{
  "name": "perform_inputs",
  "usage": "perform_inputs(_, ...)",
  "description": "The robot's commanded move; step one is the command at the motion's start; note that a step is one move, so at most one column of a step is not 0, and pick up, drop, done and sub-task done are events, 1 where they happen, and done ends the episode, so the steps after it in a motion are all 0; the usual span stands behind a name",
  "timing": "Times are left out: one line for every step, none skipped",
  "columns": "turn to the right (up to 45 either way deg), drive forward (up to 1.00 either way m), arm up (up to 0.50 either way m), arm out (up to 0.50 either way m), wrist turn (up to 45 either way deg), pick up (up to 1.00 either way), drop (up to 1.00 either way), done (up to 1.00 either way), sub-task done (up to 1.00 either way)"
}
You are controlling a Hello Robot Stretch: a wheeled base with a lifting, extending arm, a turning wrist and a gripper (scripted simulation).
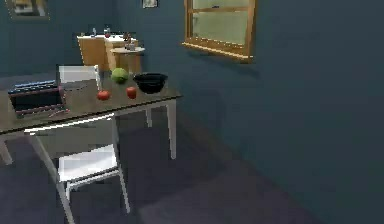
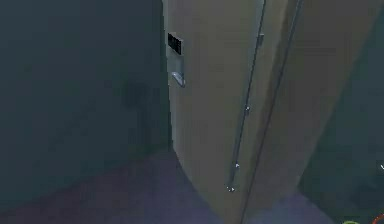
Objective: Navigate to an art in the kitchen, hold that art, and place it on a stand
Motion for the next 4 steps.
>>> perform_inputs(-45.0, 0.00, 0.00, 0.00, 0.0, 0.00, 0.00, 0.00, 0.00)
perform_inputs(-30.0, 0.00, 0.00, 0.00, 0.0, 0.00, 0.00, 0.00, 0.00)
perform_inputs(0.0, 1.00, 0.00, 0.00, 0.0, 0.00, 0.00, 0.00, 0.00)
perform_inputs(-3.0, 0.00, 0.00, 0.00, 0.0, 0.00, 0.00, 0.00, 0.00)
